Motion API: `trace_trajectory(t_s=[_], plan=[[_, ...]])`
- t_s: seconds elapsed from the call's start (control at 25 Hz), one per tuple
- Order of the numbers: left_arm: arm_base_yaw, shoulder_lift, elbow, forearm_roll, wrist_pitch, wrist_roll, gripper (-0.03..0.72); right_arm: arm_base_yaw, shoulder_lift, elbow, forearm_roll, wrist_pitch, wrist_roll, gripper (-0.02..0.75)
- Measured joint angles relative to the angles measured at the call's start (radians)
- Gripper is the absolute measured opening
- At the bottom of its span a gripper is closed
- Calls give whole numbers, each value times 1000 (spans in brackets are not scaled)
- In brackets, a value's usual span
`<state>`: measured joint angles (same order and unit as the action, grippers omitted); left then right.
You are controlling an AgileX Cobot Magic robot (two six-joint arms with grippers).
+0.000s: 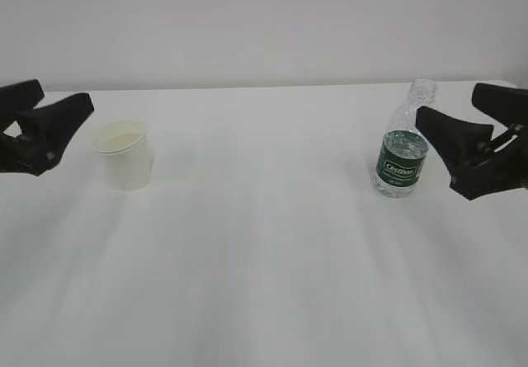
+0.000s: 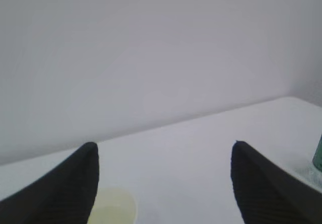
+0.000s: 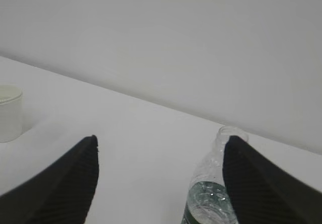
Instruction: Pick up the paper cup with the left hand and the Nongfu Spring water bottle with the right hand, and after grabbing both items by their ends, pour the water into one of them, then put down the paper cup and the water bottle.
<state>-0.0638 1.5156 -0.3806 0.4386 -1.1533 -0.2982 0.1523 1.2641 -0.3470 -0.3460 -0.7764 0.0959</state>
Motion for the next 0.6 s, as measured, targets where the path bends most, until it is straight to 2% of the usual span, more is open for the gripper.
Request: trace_trajectory(t_s=[0.12, 0.4, 0.6], plan=[[0, -93, 0, -14, 0, -31, 587, 0, -108, -17, 0, 108, 11, 586], [0, -355, 5, -128, 9, -88, 587, 0, -347, -121, -2, 410, 62, 586], [0, -565, 9, -139, 205, -108, 578, 0, -492, -180, -2, 605, 66, 586]])
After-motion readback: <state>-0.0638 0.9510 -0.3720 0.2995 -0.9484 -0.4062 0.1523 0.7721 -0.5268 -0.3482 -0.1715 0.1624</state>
